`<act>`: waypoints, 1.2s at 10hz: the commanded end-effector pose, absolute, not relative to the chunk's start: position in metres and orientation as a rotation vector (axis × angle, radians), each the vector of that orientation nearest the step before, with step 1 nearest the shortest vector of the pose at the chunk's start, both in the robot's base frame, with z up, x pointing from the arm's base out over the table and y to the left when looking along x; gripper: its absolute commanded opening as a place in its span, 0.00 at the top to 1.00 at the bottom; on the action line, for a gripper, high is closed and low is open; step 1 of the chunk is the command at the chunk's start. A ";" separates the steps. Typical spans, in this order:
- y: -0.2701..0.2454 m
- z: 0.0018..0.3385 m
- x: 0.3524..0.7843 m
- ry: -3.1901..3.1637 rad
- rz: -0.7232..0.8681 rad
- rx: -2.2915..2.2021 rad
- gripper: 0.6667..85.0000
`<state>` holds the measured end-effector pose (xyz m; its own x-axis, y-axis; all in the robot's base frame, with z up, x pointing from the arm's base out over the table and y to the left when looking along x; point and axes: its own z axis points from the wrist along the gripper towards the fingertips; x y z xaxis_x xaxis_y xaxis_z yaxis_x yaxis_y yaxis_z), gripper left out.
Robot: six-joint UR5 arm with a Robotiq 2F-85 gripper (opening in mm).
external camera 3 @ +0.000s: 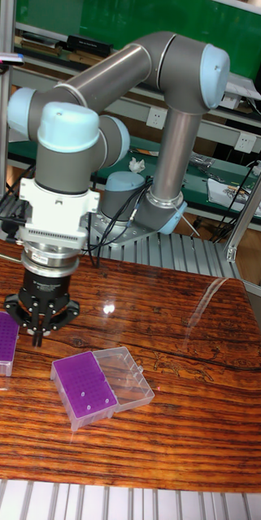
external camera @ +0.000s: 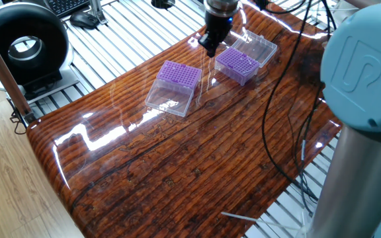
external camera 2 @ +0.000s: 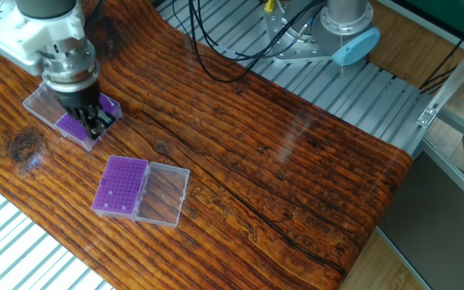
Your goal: Transfer all small pipette tips from one holder to another
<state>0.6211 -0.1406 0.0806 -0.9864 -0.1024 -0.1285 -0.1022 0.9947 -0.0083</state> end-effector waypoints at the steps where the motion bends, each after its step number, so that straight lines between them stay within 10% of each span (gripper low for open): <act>1: -0.146 0.079 0.616 3.001 0.007 -0.151 1.00; 12: -0.151 0.081 0.632 2.943 -0.001 0.063 1.00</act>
<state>0.6280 -0.1481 0.0794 -0.9832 0.0311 -0.1797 0.0307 0.9995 0.0050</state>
